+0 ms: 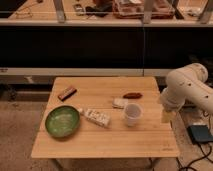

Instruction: Place the ceramic cup in the ceramic bowl

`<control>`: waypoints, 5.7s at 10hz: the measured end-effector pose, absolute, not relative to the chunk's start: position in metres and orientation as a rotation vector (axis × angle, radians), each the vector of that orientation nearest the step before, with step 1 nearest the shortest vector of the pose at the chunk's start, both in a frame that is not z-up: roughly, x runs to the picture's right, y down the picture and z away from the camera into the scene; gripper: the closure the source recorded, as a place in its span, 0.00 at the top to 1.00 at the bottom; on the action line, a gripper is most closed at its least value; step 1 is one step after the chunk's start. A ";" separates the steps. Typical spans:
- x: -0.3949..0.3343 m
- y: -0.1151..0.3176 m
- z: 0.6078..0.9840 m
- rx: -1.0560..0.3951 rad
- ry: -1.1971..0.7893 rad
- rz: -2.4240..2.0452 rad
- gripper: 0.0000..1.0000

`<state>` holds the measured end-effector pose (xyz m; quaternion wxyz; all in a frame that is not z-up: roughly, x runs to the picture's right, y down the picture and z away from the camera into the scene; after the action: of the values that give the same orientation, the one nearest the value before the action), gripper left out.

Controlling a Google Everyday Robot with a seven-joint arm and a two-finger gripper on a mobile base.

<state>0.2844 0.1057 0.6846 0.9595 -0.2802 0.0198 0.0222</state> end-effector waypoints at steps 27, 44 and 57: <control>0.243 0.070 0.703 -0.558 -0.208 -0.930 0.65; 0.208 0.074 0.767 -0.521 -0.581 -1.268 0.65; 0.209 0.115 0.786 -0.534 -0.682 -1.309 0.65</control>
<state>0.2093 0.1145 0.7861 0.7075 -0.2403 -0.3071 -0.5894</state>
